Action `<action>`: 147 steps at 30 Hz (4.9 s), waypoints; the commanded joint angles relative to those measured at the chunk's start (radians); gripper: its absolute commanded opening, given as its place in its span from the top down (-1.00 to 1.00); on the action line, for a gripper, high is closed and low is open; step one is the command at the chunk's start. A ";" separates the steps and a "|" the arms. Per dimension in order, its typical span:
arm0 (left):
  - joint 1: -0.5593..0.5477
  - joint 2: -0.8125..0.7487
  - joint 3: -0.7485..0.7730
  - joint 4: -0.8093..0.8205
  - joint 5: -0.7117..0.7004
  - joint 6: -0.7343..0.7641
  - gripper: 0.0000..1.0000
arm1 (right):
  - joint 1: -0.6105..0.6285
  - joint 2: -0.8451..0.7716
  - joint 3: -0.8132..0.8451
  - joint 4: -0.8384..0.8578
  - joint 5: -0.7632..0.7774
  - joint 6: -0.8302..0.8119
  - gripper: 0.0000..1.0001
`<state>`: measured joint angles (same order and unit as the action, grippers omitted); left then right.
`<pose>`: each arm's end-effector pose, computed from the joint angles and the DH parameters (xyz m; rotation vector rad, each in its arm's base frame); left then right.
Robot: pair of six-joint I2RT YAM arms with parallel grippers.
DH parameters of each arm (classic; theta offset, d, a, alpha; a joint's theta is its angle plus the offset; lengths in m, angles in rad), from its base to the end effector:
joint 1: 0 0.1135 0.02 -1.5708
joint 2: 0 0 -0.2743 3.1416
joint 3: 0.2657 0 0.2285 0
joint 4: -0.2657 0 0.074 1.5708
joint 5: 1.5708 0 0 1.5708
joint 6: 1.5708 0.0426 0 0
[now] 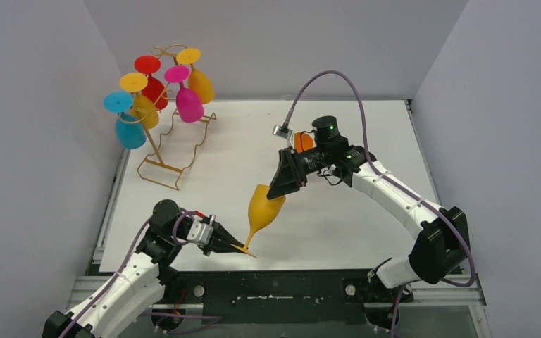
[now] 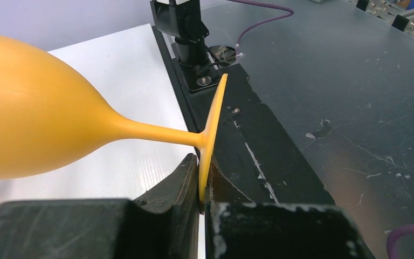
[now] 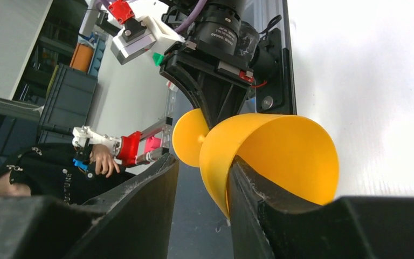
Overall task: Take the wine glass off the wine glass rack
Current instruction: Place the wine glass at the center of the board.
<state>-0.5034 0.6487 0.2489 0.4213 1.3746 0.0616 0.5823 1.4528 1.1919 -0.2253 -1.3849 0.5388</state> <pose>0.0763 -0.0897 0.2504 1.4547 0.9749 -1.3750 0.2180 0.1937 0.3487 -1.0496 1.9905 2.0589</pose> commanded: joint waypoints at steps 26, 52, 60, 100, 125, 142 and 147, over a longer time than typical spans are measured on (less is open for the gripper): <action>-0.001 -0.004 0.042 -0.052 0.010 0.024 1.00 | 0.049 -0.023 0.052 -0.140 -0.039 -0.141 1.00; 0.000 -0.017 0.045 -0.071 -0.032 0.002 0.52 | 0.061 -0.163 -0.157 0.279 0.081 0.197 1.00; 0.056 -0.024 0.054 -0.048 -0.115 -0.054 0.16 | 0.053 -0.163 -0.142 0.233 0.211 0.198 1.00; 0.292 0.060 0.047 0.175 -0.495 -0.498 -0.95 | -0.009 -0.255 0.051 -0.357 1.074 -0.031 1.00; 0.404 0.257 0.284 -0.090 -0.391 -0.587 -0.95 | -0.220 -0.121 0.004 -0.309 1.522 -0.094 1.00; 0.381 0.247 0.474 -0.416 -0.669 -0.354 -0.95 | -0.230 0.170 0.222 -0.377 1.393 -0.166 1.00; 0.371 0.207 0.464 -0.416 -0.690 -0.335 -0.95 | -0.199 0.250 0.304 -0.444 1.479 -0.201 1.00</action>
<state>-0.1242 0.8894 0.6834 0.0498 0.7364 -0.3355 0.3622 1.6711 1.4197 -0.6395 0.0307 0.3882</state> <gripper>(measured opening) 0.974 0.054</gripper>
